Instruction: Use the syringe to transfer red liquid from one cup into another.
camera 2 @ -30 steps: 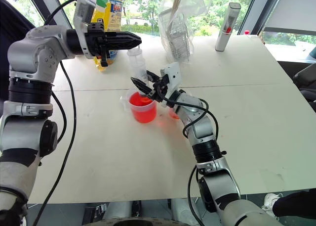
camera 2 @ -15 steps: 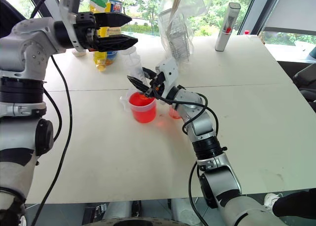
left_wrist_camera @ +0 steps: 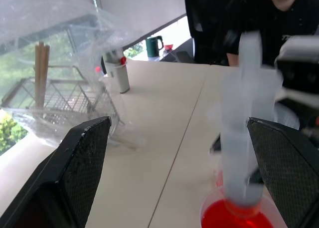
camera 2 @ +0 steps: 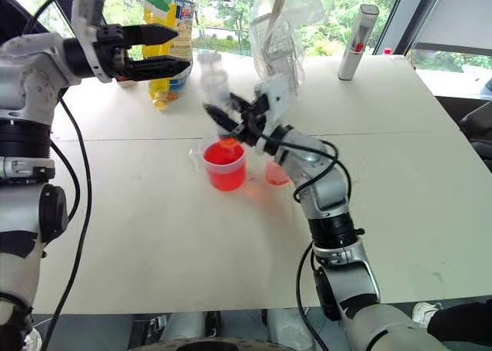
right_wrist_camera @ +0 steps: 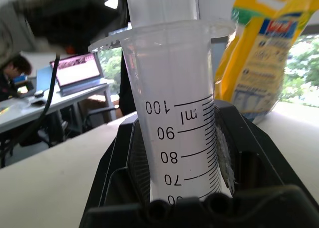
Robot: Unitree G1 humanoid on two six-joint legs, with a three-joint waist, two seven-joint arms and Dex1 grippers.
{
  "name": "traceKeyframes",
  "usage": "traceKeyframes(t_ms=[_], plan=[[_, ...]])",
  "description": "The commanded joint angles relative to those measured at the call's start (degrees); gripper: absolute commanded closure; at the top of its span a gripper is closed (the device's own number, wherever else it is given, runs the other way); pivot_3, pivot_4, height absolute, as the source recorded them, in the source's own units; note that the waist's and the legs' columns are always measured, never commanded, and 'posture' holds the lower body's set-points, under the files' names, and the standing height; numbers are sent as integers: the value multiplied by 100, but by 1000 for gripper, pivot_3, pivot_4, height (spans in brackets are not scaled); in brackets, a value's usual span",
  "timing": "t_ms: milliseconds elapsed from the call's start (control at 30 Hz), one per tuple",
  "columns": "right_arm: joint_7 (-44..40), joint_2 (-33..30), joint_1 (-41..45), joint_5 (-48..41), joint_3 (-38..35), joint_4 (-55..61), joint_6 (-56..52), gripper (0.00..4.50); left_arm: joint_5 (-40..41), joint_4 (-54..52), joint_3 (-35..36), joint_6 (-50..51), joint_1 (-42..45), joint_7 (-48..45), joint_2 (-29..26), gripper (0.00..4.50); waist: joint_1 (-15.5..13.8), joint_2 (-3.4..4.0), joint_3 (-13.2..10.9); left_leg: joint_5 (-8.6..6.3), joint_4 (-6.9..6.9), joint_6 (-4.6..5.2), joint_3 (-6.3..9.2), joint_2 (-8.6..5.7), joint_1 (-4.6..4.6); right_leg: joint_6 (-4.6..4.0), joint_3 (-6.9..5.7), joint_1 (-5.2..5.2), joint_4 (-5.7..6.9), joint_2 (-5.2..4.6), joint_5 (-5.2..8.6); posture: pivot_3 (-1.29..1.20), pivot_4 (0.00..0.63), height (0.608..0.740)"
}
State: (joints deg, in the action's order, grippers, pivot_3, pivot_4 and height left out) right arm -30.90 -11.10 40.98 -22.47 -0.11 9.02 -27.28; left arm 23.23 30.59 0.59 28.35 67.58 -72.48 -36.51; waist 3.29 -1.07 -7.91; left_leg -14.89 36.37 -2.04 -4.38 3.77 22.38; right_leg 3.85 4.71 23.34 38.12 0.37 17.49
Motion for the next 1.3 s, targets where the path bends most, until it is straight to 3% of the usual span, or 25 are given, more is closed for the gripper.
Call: traceKeyframes(t_ms=[33, 233, 533, 1133, 1233, 1300], plan=[[248, -268, 252, -425, -560, 779, -279, 3091, -55, 35, -78, -208, 100, -116, 234, 41, -32, -1, 1, 0, -1, 0, 0, -1, 0, 0, 0, 0, -1, 0, 0, 0, 150, 739], [489, -771, -202, -651, -1056, 1267, -552, 3091, -86, 179, -204, -328, 293, -273, 762, 41, -71, -2, 1, 0, -8, 1, -6, -2, 0, 0, 0, 1, -6, 6, 0, 0, 150, 739], [500, -698, -1376, -299, -765, 1065, 174, 3091, -155, 781, -165, -608, 960, -401, 1439, 41, -68, -2, 1, -1, -7, 2, -6, -6, 1, 0, 3, 0, -8, 13, 0, 0, 150, 739], [528, -730, -1584, 5, -526, 889, 572, 3091, -263, 1854, -76, -1044, 1819, -169, 2335, 41, -65, -3, 0, -1, -11, 2, 0, -3, -1, 0, 6, 1, -9, 29, 1, 0, 150, 739], [533, -724, -1600, 21, -509, 895, 575, 3091, -362, 1885, -135, -1006, 1792, -152, 2420, 844, -75, -3, 0, -1, -11, 2, 1, -3, -1, 0, 6, 0, -9, 30, 1, 0, 150, 739], [535, -724, -1606, 26, -508, 897, 572, 3091, -403, 1918, -133, -1012, 1784, -128, 2467, 1684, -77, -4, 0, -1, -9, 2, 0, -3, 0, 0, 6, 0, -10, 30, 1, 0, 150, 739]])
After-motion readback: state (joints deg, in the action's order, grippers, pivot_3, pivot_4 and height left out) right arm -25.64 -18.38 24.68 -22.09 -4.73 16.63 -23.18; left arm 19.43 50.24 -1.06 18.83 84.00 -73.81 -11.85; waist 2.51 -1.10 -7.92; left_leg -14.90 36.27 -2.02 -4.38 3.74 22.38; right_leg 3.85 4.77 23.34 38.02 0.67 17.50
